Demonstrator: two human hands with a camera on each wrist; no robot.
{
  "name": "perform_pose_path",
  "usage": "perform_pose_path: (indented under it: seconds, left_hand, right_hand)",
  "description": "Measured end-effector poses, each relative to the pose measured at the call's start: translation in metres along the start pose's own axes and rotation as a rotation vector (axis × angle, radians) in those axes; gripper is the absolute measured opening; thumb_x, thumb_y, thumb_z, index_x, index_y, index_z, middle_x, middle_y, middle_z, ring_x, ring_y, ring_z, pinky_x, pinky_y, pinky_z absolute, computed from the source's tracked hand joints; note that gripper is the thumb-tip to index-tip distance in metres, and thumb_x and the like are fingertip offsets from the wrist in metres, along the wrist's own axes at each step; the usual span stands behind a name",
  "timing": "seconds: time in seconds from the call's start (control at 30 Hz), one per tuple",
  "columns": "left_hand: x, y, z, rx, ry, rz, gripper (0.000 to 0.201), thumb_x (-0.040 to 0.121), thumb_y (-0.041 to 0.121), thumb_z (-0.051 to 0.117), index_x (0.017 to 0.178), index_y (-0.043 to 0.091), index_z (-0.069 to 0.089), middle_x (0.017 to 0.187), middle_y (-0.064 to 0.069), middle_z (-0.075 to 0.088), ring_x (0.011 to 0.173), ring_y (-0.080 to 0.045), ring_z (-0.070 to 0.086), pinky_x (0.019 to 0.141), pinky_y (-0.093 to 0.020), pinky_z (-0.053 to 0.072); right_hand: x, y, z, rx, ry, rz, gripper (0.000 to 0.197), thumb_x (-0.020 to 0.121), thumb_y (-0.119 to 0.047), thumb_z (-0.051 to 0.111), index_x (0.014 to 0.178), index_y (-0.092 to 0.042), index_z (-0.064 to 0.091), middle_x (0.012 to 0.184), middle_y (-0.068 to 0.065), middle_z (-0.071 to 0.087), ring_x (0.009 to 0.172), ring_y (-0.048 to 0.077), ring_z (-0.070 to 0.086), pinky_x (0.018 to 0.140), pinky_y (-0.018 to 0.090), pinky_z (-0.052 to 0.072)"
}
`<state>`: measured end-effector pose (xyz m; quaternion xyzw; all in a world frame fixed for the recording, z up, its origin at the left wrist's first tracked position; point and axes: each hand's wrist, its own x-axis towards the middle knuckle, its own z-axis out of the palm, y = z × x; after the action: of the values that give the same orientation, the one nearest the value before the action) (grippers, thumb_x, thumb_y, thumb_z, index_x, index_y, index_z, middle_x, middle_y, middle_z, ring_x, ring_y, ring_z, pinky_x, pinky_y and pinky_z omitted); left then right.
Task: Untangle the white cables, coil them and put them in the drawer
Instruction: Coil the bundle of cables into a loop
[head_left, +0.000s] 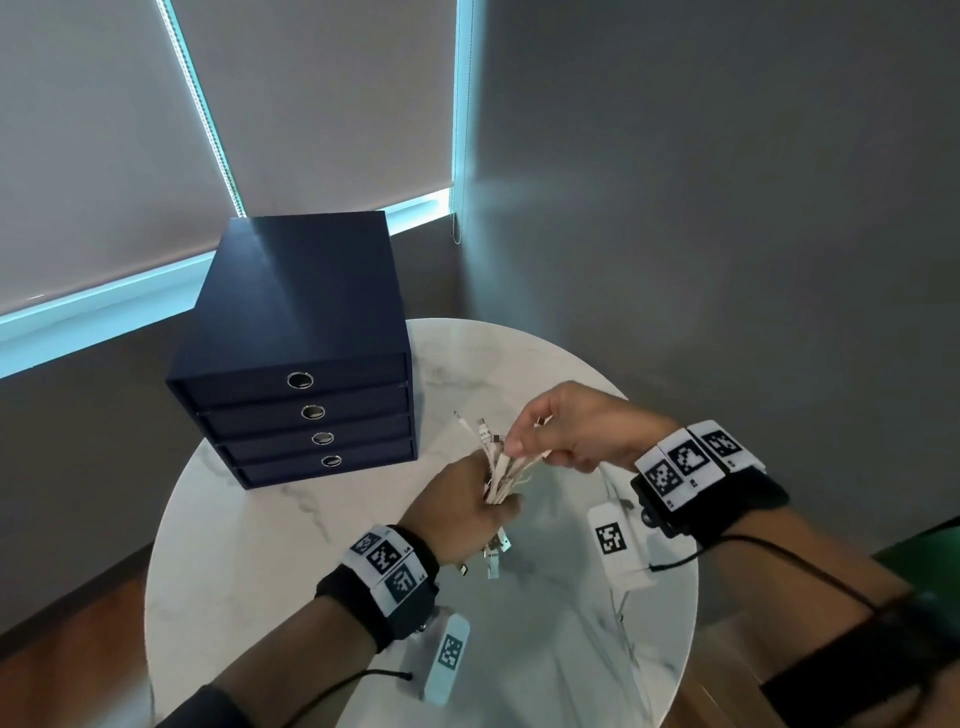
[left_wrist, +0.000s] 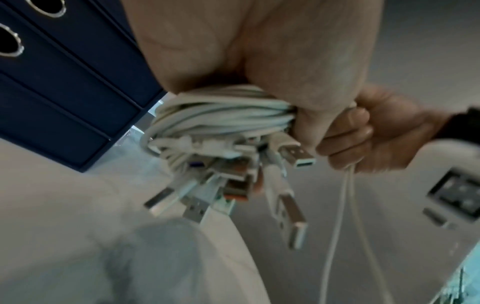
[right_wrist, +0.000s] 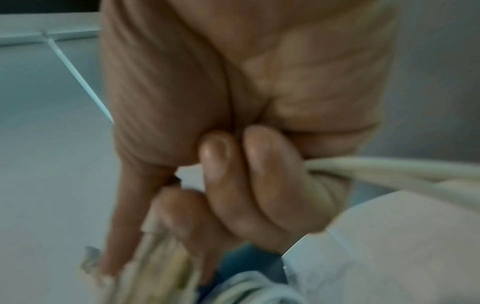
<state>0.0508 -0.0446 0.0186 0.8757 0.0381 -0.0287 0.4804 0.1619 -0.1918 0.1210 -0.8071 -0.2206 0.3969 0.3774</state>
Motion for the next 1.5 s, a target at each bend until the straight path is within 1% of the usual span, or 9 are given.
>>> perform_pose_path:
  seconds: [0.23,0.4,0.67,0.83,0.97,1.13,1.3,1.4,1.5]
  left_hand:
    - [-0.002,0.011,-0.011,-0.582,-0.116,-0.011,0.011,0.084,0.02,0.071,0.073,0.02,0.066,0.065,0.0,0.054,0.064,-0.018,0.051,0.072,-0.043,0.045]
    - [-0.004,0.032,-0.023,-1.037,-0.156,0.001,0.004,0.086,0.01,0.065,0.083,0.007,0.063,0.058,-0.004,0.033,0.053,-0.023,0.044,0.066,-0.038,0.052]
    - [0.006,0.052,-0.045,-1.318,-0.034,-0.005,0.024,0.09,0.019,0.055,0.073,0.017,0.038,0.056,0.005,0.041,0.057,-0.015,0.054,0.083,-0.036,0.051]
    - [0.015,0.047,-0.055,-1.266,0.288,-0.035,0.032,0.089,0.021,0.063,0.065,0.014,0.043,0.066,-0.01,0.041,0.076,-0.029,0.059,0.074,-0.036,0.054]
    - [0.016,0.047,-0.047,-1.095,0.574,0.015,0.017,0.096,0.007,0.059,0.08,0.005,0.056,0.062,-0.004,0.056,0.063,-0.022,0.062,0.065,-0.034,0.054]
    - [0.016,0.043,-0.04,-0.991,0.751,0.017,0.038,0.09,0.015,0.066,0.106,-0.017,0.055,0.09,-0.029,0.062,0.065,-0.022,0.067,0.066,-0.035,0.054]
    - [0.02,0.042,-0.043,-0.896,0.843,0.059,0.012,0.086,0.024,0.072,0.096,0.022,0.066,0.095,-0.014,0.067,0.095,-0.044,0.068,0.09,-0.059,0.054]
    - [0.016,0.037,-0.039,-0.773,0.823,0.049,0.02,0.09,0.02,0.072,0.107,0.014,0.065,0.101,0.0,0.071,0.102,-0.023,0.069,0.096,-0.034,0.053]
    - [0.01,0.03,-0.032,-0.602,0.766,0.004,0.021,0.089,0.024,0.073,0.092,0.004,0.067,0.078,0.002,0.069,0.075,-0.013,0.068,0.075,-0.025,0.054]
  right_hand:
    - [0.017,0.015,-0.025,0.177,0.164,-0.215,0.024,0.083,-0.027,0.075,0.082,-0.003,0.071,0.053,-0.001,0.034,0.046,0.011,0.026,0.044,0.02,0.02]
    - [0.028,0.043,-0.021,0.408,0.187,-0.296,0.012,0.09,-0.01,0.063,0.09,-0.007,0.075,0.052,-0.007,0.039,0.05,0.008,0.024,0.047,0.02,0.02]
    - [0.036,0.07,0.052,0.501,0.392,-0.293,0.027,0.1,-0.007,0.048,0.078,-0.008,0.064,0.052,0.003,0.039,0.041,0.007,0.026,0.043,0.018,0.017]
    - [0.035,0.087,0.103,0.373,0.385,-0.294,0.037,0.102,-0.023,0.043,0.071,-0.024,0.062,0.047,-0.011,0.038,0.041,0.009,0.031,0.039,0.018,0.024]
    - [0.023,0.075,0.111,0.131,0.322,-0.319,0.032,0.102,-0.029,0.043,0.074,-0.027,0.058,0.055,-0.006,0.048,0.047,0.012,0.042,0.049,0.025,0.035]
    - [0.019,0.062,0.108,0.316,0.328,-0.216,0.029,0.099,-0.031,0.046,0.075,-0.024,0.059,0.091,0.008,0.068,0.071,0.021,0.061,0.061,0.037,0.051]
    - [0.009,0.057,0.113,0.149,0.289,-0.219,0.03,0.104,-0.027,0.042,0.086,-0.017,0.064,0.051,-0.006,0.057,0.04,0.006,0.045,0.048,0.024,0.036]
    - [-0.002,0.041,0.109,-0.092,0.213,-0.265,0.035,0.1,-0.04,0.048,0.082,-0.015,0.066,0.056,-0.014,0.057,0.052,-0.001,0.05,0.056,0.019,0.038]
    - [-0.017,0.019,0.093,-0.295,0.13,-0.319,0.027,0.097,-0.03,0.052,0.08,-0.016,0.066,0.069,-0.005,0.061,0.058,0.004,0.051,0.064,0.03,0.045]
